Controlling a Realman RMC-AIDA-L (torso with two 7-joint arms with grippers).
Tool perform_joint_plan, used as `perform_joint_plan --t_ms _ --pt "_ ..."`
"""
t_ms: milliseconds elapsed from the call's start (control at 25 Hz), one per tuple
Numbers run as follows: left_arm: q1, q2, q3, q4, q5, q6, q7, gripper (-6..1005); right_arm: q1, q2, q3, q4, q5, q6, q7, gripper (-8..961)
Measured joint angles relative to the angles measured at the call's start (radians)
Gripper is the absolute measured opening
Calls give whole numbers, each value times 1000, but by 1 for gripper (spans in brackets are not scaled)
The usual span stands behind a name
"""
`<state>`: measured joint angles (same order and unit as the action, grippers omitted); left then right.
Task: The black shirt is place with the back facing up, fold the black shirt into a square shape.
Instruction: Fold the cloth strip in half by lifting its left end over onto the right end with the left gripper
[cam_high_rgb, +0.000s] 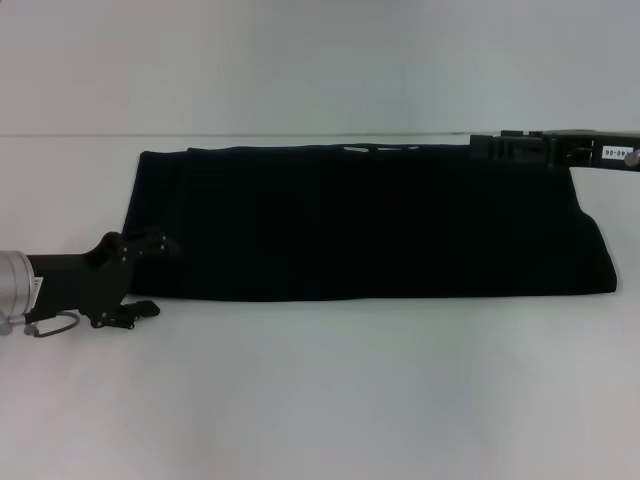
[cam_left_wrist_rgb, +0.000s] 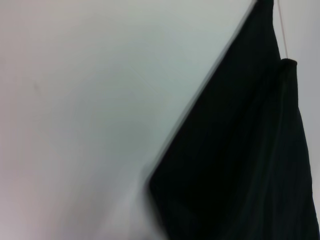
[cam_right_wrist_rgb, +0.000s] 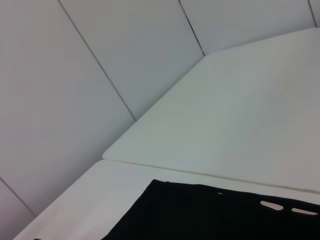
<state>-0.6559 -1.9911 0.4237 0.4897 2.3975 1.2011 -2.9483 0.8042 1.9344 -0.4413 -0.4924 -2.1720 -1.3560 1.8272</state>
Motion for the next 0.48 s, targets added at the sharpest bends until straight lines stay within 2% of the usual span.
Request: perform_joint_plan --t_ms 480 --pt "-8 8 0 4 3 -46 1 932 4 1 -1 0 1 0 5 835"
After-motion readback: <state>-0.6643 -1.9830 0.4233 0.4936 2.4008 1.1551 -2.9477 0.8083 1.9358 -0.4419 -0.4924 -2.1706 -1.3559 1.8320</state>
